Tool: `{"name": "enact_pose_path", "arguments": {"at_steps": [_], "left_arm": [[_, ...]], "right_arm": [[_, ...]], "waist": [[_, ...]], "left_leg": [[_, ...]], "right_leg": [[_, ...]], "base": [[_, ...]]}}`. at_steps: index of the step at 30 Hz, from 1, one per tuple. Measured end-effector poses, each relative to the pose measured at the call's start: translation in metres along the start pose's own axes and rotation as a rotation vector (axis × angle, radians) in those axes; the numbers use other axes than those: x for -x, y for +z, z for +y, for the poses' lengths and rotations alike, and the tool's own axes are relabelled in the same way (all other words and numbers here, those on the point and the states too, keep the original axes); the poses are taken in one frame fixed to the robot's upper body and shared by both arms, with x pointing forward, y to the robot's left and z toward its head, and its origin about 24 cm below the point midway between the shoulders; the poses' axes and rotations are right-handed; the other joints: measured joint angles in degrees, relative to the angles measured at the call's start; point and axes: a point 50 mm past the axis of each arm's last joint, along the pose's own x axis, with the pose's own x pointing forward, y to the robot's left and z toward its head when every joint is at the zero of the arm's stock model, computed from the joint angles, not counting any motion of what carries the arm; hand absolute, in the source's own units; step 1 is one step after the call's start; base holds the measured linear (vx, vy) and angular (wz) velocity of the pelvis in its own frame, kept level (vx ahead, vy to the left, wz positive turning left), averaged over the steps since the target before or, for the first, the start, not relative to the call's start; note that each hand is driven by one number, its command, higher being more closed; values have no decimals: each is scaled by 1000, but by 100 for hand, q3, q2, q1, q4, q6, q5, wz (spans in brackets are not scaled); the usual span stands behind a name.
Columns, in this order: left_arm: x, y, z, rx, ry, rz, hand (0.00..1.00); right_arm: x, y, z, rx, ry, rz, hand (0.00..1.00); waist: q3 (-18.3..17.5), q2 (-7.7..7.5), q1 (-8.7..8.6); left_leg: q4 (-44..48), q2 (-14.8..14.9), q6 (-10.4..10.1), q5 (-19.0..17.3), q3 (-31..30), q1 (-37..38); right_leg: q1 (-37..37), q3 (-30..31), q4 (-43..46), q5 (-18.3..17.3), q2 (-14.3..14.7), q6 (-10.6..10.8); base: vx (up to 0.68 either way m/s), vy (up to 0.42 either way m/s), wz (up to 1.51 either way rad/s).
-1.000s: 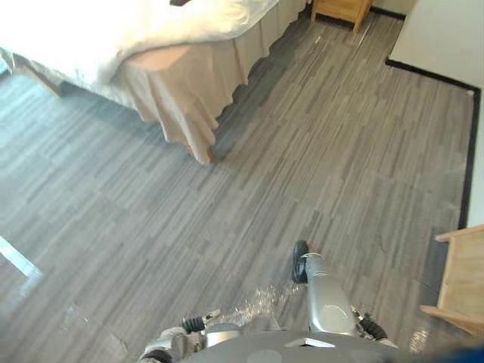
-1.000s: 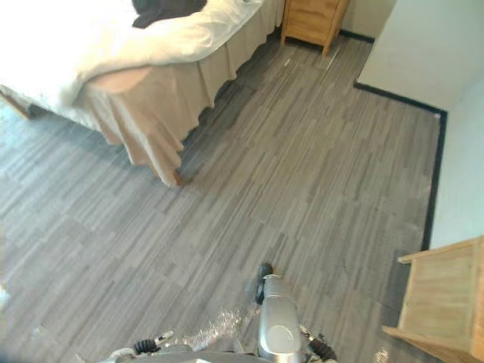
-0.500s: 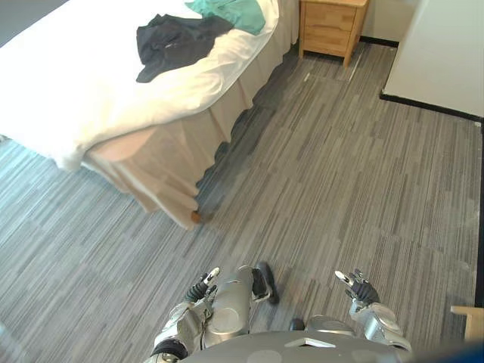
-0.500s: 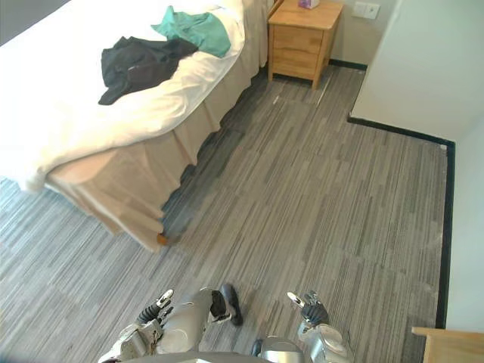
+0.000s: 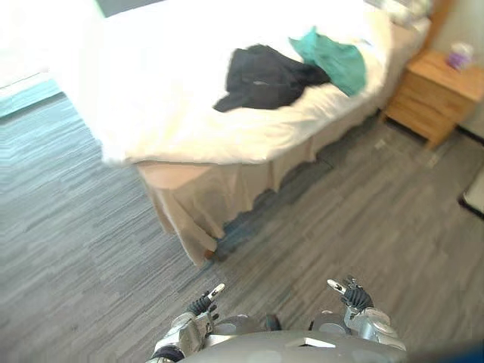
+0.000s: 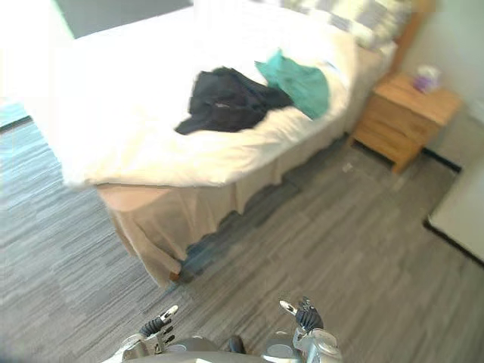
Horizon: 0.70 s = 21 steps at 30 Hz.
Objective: Tidy the bed and pick cloth on bed and put in laundry
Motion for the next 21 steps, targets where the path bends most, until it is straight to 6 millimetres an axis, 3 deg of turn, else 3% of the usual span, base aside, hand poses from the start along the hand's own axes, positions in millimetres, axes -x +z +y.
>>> {"name": "enact_pose_path", "arguments": {"at_steps": [2,3,5,6,7,8,9,12,13,15,17,19,21], "left_arm": [[1,1,4,0,8,-1,0],[1,2,4,0,9,-1,0],[1,2,4,10,10,-4,0],[1,2,6,27,17,-5,0],[2,2,10,51,29,-7,0],[3,2,14,67,38,-13,0],[3,0,12,105,38,-16,0],[2,-6,3,148,18,-13,0],[2,-5,4,155,20,-17,0],[2,-2,3,158,14,-34,0],[2,-2,3,196,17,-51,0],[3,-1,4,213,26,-82,0],[4,1,6,206,36,-101,0]], "right_arm": [[0,0,2,-71,1,-10,0],[0,0,2,-76,3,-15,0],[-2,3,7,-68,25,-31,0],[-2,3,10,-54,45,-35,0],[-2,3,14,-58,59,-38,0],[-2,1,16,-62,65,-35,0],[-1,-1,15,-70,57,-28,0],[-2,7,10,-76,42,-49,0],[-4,12,13,-76,49,-59,0],[-4,13,15,-84,48,-56,0],[-3,6,14,-80,40,-19,0],[-1,-3,12,-76,32,18,0],[1,-7,6,-69,2,39,0]], "waist": [[-29,-85,12],[-30,-86,6],[-10,-78,4],[3,-98,2],[30,-212,20],[36,-328,29],[60,-182,-30],[56,49,-39],[61,35,-47],[71,11,-32],[102,-34,37],[90,71,50],[83,78,31]], "left_leg": [[-73,167,-232,-60,-764,124],[-71,224,-285,-80,-913,125],[-62,400,-470,-179,-1286,186],[-30,502,-645,-279,-1449,236],[69,517,-895,-424,-1521,315],[145,496,-1057,-534,-1519,350],[349,734,-1251,-756,-1478,418],[516,1063,-1346,-708,-1145,426],[654,1158,-1450,-550,-1001,410],[1057,1221,-1507,-399,-837,296],[2824,1425,-1658,-208,-497,-410],[3997,1704,-1567,-463,-112,-931],[4123,1911,-1435,-641,365,-1138]], "right_leg": [[-285,618,-1788,140,299,160],[-360,777,-2187,277,409,136],[-576,1212,-3216,884,745,68],[-635,1355,-3807,1370,913,22],[-570,1359,-4353,1881,954,-19],[-523,1365,-4477,2088,902,-72],[-473,1201,-4087,2427,1022,-277],[-495,897,-3640,1891,1186,-527],[-441,732,-3445,1639,1191,-623],[-216,642,-3547,1511,1207,-672],[255,638,-3880,1324,1289,-720],[643,631,-4114,1269,1369,-785],[935,610,-4266,1296,1307,-788]], "base": [[376,-200,163],[421,-262,133],[346,-233,92],[421,-330,83],[495,-408,83],[495,-452,96],[399,-367,75],[385,-317,57],[246,-232,50],[262,-271,44],[241,-238,21],[218,-113,-12],[202,-35,-19]]}}
